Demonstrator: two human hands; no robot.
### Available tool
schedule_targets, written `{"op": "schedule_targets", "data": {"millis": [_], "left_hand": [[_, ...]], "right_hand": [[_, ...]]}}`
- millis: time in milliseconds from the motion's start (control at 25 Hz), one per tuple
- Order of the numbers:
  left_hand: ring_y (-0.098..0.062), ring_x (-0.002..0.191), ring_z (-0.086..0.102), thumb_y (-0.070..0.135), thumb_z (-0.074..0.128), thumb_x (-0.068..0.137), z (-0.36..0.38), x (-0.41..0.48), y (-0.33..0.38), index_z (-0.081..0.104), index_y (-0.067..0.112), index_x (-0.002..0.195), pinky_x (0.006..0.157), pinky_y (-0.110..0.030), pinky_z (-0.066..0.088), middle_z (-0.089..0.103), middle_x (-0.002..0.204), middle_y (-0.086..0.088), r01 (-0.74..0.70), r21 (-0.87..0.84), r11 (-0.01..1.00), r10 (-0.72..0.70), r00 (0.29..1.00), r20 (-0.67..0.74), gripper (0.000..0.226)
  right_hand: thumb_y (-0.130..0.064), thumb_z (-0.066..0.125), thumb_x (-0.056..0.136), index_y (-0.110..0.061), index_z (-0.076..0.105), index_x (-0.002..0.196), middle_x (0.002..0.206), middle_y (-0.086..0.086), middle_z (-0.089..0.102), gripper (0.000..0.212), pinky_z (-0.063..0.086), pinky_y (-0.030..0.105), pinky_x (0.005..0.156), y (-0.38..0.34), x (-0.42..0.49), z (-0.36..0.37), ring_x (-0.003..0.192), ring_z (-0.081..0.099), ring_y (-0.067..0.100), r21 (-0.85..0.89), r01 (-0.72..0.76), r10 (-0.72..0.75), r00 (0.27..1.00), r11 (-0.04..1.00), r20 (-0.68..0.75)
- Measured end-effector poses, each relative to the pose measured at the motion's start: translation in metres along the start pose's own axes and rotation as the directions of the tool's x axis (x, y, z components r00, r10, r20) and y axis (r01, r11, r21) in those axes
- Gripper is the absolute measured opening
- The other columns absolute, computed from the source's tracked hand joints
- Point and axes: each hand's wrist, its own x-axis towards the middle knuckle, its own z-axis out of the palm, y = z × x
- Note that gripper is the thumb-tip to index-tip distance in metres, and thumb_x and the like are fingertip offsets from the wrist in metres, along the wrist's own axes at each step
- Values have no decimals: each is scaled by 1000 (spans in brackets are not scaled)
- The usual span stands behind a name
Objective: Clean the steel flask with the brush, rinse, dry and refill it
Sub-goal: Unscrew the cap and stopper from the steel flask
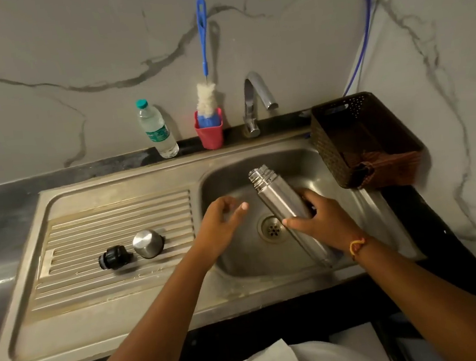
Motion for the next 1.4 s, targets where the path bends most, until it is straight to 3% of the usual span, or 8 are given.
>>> {"op": "schedule_targets", "data": {"millis": [120,240,360,680,1120,1280,1400], "left_hand": [[-21,119,56,45,70,93,16,15,-10,55,19,134,103,-39,50,56,132,-2,-26,321,947,48,997,-61,52],[-23,130,50,43,71,93,25,19,-9,51,17,142,108,-38,44,51,142,-3,-46,445,894,79,995,-55,59],[-24,136,44,43,72,92,29,20,-6,46,17,147,111,-38,39,48,148,-4,-73,533,843,119,991,-52,65],[-26,142,38,45,70,93,36,19,-6,42,15,150,115,-40,35,43,153,-7,-88,604,792,135,990,-32,70],[-27,145,34,47,71,91,38,23,-14,36,15,153,118,-39,32,39,156,-6,-87,668,739,135,991,-20,78],[-27,151,25,48,73,89,39,23,-16,28,15,158,122,-41,26,30,163,-6,-111,687,719,139,990,14,88],[-26,158,8,56,70,88,38,25,-19,12,13,163,126,-43,14,13,171,-6,-109,722,683,102,993,53,104]], "right_hand": [[-52,80,67,-38,52,127,106,-16,66,68,58,29,77,23,4,-18,91,66,5,-111,-17,18,1000,994,5],[-58,76,62,-38,49,127,105,-11,67,74,59,37,76,36,7,-29,88,66,11,-235,-11,12,1000,972,1],[-64,73,57,-38,47,126,103,-10,66,78,59,37,72,44,10,-35,84,65,14,-331,-9,11,1000,944,7],[-63,70,56,-42,45,120,99,-9,61,71,55,34,65,52,15,-45,80,61,16,-508,-7,22,999,861,23],[-63,68,55,-39,47,122,102,-2,58,74,54,34,68,49,22,-47,83,62,22,-680,8,10,1000,733,22],[-61,69,55,-39,48,124,103,0,59,76,49,31,66,46,23,-49,84,62,24,-710,10,3,1000,704,16],[-61,69,54,-38,48,126,104,1,58,78,51,32,66,43,24,-50,83,62,25,-713,15,2,1000,701,24]]}}
